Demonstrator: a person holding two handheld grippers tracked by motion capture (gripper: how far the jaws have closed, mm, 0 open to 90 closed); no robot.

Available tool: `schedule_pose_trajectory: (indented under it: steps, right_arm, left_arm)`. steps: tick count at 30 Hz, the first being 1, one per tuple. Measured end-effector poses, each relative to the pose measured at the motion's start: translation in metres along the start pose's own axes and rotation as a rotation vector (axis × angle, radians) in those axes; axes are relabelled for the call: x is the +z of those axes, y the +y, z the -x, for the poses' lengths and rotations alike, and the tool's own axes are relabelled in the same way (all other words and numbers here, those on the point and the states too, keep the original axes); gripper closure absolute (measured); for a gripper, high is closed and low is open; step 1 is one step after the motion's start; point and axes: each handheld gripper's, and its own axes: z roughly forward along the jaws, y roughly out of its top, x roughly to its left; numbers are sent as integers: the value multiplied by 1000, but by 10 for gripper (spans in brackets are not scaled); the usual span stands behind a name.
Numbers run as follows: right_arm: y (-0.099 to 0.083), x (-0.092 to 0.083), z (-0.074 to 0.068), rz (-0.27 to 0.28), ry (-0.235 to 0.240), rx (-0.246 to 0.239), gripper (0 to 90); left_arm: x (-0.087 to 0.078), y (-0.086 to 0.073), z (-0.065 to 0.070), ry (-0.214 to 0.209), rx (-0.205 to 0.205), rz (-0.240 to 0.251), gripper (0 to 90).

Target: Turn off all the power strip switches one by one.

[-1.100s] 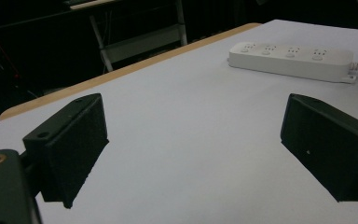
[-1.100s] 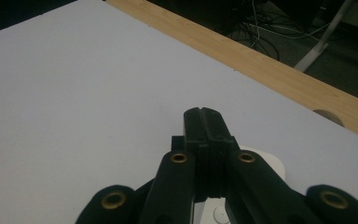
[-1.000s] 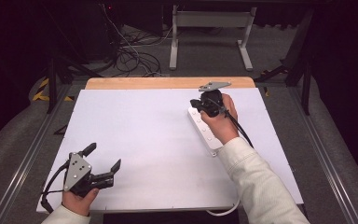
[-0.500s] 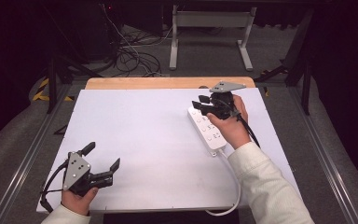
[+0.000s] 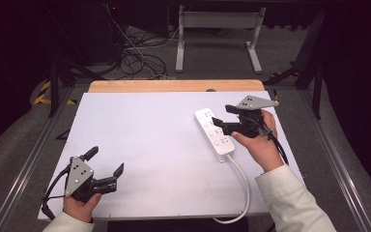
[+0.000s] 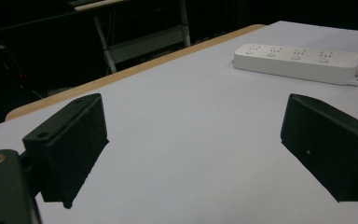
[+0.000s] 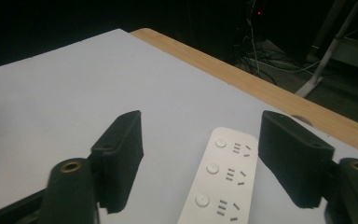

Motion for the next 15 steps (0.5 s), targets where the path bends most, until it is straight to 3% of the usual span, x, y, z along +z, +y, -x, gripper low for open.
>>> schedule_pose_trajectory:
  steps: [4,9,15]
  right_arm:
    - [-11,-14,2,30,15,37,217]
    - [-25,-34,1,80,40,70,195]
    - [-44,-51,1,90,62,75,145]
  left_arm:
    - [0,0,0,1,3,-1,78]
    - [0,0,0,-7,3,-3,77]
    - [-1,0,-2,-17,0,-7,73]
